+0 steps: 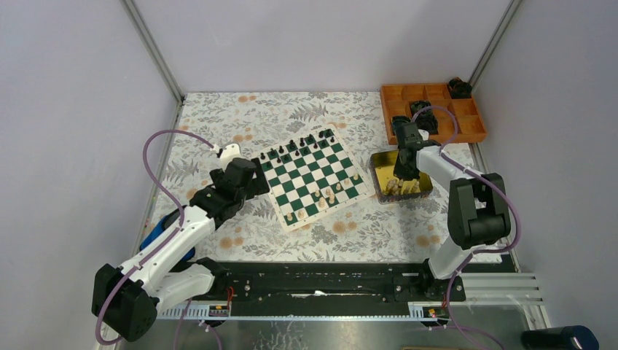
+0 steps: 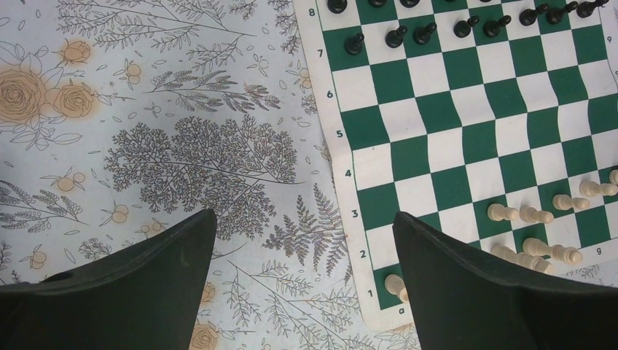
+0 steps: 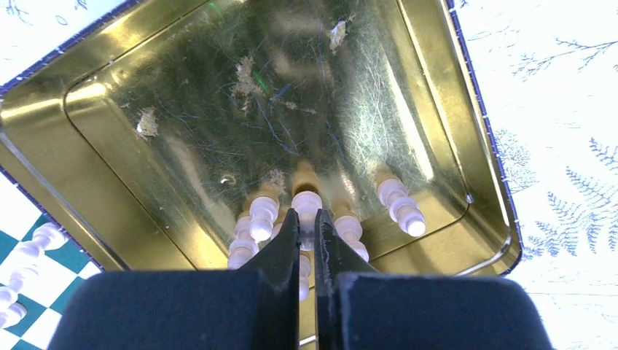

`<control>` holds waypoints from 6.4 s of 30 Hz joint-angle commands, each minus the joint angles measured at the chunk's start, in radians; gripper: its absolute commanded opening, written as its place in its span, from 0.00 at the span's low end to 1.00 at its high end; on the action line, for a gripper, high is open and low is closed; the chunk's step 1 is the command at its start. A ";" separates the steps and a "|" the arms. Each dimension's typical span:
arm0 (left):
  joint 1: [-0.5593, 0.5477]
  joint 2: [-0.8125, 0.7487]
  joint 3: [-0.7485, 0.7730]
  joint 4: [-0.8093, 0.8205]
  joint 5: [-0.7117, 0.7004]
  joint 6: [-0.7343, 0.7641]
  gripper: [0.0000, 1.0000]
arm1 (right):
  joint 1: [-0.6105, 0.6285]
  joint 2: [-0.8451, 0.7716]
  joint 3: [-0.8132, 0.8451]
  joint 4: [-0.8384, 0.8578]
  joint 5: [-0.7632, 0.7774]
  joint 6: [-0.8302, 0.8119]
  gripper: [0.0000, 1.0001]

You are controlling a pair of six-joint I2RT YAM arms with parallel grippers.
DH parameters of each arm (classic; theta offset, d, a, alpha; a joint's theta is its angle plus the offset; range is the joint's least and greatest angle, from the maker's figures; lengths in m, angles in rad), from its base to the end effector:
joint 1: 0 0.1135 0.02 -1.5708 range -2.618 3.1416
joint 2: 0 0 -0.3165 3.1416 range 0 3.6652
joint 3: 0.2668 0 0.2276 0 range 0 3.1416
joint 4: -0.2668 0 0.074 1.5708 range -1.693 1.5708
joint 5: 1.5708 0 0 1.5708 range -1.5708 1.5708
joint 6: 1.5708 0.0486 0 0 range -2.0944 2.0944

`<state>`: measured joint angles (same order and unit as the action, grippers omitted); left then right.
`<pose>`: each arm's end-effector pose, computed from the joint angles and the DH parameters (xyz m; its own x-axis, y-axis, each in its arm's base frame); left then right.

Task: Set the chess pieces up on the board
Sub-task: Pick up the chess piece from the storage box, then place the chess piece on the chessboard, then pick up the chess piece from the storage box, then place the chess piece on the chessboard.

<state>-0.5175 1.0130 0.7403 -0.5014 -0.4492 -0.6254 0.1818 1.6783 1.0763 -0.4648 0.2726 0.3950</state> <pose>0.1532 -0.0629 0.2983 -0.5955 -0.2678 -0.7574 -0.2131 0.9617 -0.1725 0.3242 0.0463 0.2475 -0.8127 0.2274 -0.5365 0.2887 0.9569 -0.0318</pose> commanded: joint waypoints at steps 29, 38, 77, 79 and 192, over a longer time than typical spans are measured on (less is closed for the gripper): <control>-0.007 -0.024 0.006 0.059 0.021 -0.014 0.99 | 0.317 -0.043 0.258 -0.130 -0.037 -0.076 0.00; -0.006 -0.052 -0.008 0.045 0.018 -0.017 0.99 | 0.392 0.031 0.228 -0.104 -0.073 -0.067 0.00; -0.007 -0.063 -0.022 0.033 0.001 -0.006 0.99 | 0.433 0.160 0.181 -0.026 -0.142 -0.066 0.27; -0.007 -0.061 -0.021 0.034 0.002 -0.005 0.99 | 0.434 0.148 0.185 -0.017 -0.144 -0.073 0.30; -0.006 0.064 0.005 0.126 0.022 0.010 0.99 | 0.332 -0.102 0.231 -0.193 -0.015 -0.116 0.00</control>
<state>-0.5175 1.0790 0.7307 -0.4194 -0.4259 -0.6254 0.4534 1.5829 1.2491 -0.6117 0.2676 0.2962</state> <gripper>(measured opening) 0.987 0.039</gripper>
